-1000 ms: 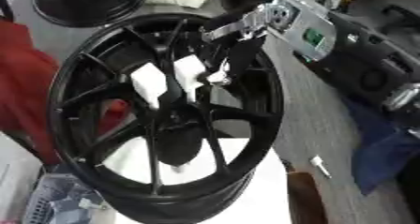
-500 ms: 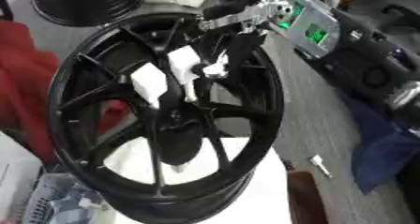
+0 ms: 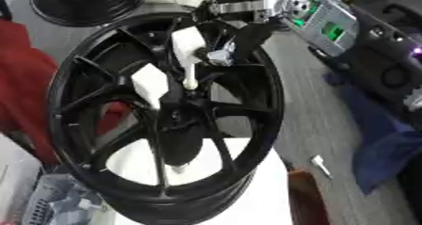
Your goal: Pull the pin out of the wheel hub.
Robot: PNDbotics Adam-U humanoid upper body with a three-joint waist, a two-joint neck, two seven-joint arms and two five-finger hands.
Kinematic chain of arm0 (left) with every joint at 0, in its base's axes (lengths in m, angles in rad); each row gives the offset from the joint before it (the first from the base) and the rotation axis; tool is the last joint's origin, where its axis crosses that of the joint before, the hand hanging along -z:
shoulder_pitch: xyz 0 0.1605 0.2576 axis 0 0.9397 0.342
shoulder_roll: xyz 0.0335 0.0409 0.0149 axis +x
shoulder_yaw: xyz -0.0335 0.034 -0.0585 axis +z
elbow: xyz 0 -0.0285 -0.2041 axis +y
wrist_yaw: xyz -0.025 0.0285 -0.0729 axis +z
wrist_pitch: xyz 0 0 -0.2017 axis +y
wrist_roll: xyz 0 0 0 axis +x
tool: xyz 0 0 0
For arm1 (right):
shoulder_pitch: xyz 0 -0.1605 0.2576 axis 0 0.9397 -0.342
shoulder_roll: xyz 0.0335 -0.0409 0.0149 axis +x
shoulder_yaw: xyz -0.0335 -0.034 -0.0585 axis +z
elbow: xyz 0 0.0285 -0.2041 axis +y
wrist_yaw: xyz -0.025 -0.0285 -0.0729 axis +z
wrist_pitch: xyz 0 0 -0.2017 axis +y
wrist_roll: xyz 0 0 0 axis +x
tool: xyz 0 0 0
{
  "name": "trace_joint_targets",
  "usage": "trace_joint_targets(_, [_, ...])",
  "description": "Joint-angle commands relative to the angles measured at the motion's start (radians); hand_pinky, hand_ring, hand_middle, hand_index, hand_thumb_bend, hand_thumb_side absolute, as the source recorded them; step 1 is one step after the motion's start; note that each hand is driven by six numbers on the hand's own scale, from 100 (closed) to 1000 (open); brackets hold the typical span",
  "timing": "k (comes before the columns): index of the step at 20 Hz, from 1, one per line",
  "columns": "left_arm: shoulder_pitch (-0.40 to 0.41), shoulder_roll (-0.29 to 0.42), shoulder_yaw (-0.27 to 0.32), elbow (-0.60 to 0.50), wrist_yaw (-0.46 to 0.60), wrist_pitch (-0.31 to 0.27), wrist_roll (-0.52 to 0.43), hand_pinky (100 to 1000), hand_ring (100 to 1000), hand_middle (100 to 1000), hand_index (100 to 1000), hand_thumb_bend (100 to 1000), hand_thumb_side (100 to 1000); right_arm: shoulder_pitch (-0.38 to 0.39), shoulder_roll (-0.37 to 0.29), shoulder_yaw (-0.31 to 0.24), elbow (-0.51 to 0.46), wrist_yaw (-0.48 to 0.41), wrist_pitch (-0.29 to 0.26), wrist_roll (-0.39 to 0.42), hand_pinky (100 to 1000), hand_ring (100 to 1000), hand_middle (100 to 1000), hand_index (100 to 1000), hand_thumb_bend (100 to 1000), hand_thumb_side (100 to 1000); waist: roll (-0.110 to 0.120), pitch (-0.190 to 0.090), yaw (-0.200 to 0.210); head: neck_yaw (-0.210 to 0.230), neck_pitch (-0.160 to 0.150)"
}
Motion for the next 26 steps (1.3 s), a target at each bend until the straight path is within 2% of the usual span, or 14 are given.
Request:
trace_joint_targets(1, [-0.007, 0.020, 0.014, -0.012, -0.003, 0.003, 0.004, 827, 823, 725, 839, 341, 738, 0.040, -0.114, -0.100, -0.051, -0.055, -0.005, -0.055, 826, 611, 474, 510, 100, 405, 0.006, -0.007, -0.005, 0.014, 0.005])
trace_joint_targets(4, [-0.005, 0.019, 0.021, -0.013, -0.002, 0.003, 0.008, 827, 823, 726, 839, 339, 740, 0.125, -0.190, -0.185, -0.082, -0.106, 0.001, -0.107, 827, 605, 471, 509, 100, 363, 0.013, -0.001, -0.015, 0.030, 0.005])
trace_joint_targets(6, [-0.002, 0.019, 0.027, -0.014, -0.002, 0.003, 0.013, 827, 822, 726, 840, 338, 740, 0.184, -0.207, -0.244, -0.076, -0.142, 0.001, -0.143, 825, 598, 469, 507, 100, 332, 0.019, 0.001, -0.027, 0.048, 0.005])
trace_joint_targets(12, [0.012, 0.023, 0.052, -0.017, -0.001, -0.001, 0.038, 827, 821, 725, 839, 339, 738, 0.348, -0.191, -0.408, 0.023, -0.242, -0.033, -0.244, 822, 596, 467, 505, 100, 223, 0.032, 0.001, -0.072, 0.087, 0.005])
trace_joint_targets(16, [0.022, 0.028, 0.063, -0.017, 0.000, -0.003, 0.052, 828, 820, 725, 840, 338, 738, 0.460, -0.205, -0.520, 0.129, -0.212, -0.020, -0.313, 826, 612, 478, 519, 100, 100, 0.035, -0.001, -0.089, 0.101, 0.005])
trace_joint_targets(18, [0.022, 0.030, 0.062, -0.018, 0.000, -0.003, 0.052, 828, 820, 725, 840, 337, 739, 0.517, -0.211, -0.577, 0.186, -0.179, 0.001, -0.348, 836, 644, 516, 562, 100, 100, 0.035, -0.001, -0.088, 0.100, 0.005])
trace_joint_targets(20, [0.021, 0.030, 0.060, -0.018, 0.000, -0.002, 0.050, 828, 820, 725, 840, 337, 739, 0.573, -0.220, -0.634, 0.242, -0.144, 0.020, -0.383, 849, 705, 591, 638, 100, 100, 0.035, 0.000, -0.082, 0.094, 0.005])
trace_joint_targets(21, [0.019, 0.030, 0.059, -0.018, 0.000, -0.002, 0.049, 828, 820, 725, 840, 337, 739, 0.601, -0.222, -0.661, 0.267, -0.127, 0.027, -0.400, 865, 760, 684, 730, 100, 100, 0.035, 0.001, -0.079, 0.091, 0.005])
trace_joint_targets(23, [0.016, 0.030, 0.056, -0.018, 0.000, -0.001, 0.046, 828, 820, 726, 840, 337, 740, 0.658, -0.224, -0.719, 0.308, -0.092, 0.049, -0.435, 883, 815, 787, 841, 100, 100, 0.035, 0.003, -0.072, 0.084, 0.005])
trace_joint_targets(26, [0.013, 0.028, 0.052, -0.017, 0.001, 0.001, 0.041, 829, 820, 726, 841, 336, 741, 0.738, -0.213, -0.804, 0.331, -0.039, 0.094, -0.488, 898, 854, 870, 895, 100, 144, 0.035, 0.005, -0.063, 0.076, 0.005])
